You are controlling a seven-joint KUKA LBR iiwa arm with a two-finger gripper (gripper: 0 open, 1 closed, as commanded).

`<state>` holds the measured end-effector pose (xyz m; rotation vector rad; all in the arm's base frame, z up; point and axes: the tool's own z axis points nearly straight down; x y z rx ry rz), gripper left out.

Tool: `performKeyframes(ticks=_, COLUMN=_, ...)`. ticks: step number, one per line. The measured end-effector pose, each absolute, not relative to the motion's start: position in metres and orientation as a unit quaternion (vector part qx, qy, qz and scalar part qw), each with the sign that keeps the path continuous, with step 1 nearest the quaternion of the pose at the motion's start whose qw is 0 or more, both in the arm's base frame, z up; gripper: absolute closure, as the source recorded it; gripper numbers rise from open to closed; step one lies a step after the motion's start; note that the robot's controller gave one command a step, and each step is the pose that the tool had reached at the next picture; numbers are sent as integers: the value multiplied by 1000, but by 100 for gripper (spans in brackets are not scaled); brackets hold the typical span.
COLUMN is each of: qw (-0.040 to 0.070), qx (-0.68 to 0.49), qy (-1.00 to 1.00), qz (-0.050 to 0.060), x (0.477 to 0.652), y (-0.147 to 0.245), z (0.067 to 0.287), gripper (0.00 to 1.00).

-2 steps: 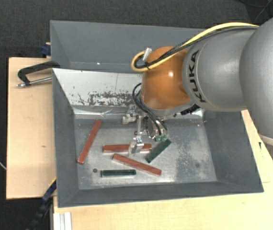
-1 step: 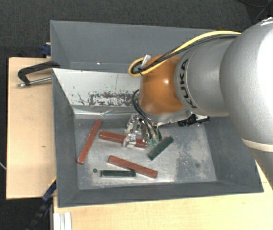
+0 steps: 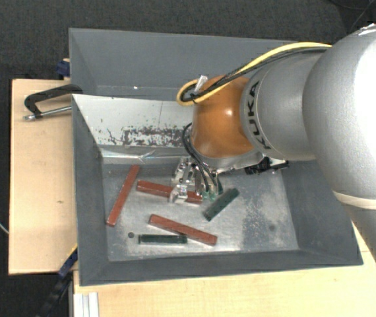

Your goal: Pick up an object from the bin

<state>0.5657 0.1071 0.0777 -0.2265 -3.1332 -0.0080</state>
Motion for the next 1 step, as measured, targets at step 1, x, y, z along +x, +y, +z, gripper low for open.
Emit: performKeyframes(ticks=1, qw=-6, qx=-72, qy=-997, qz=-2, x=577, y=103, z=246, gripper=100)
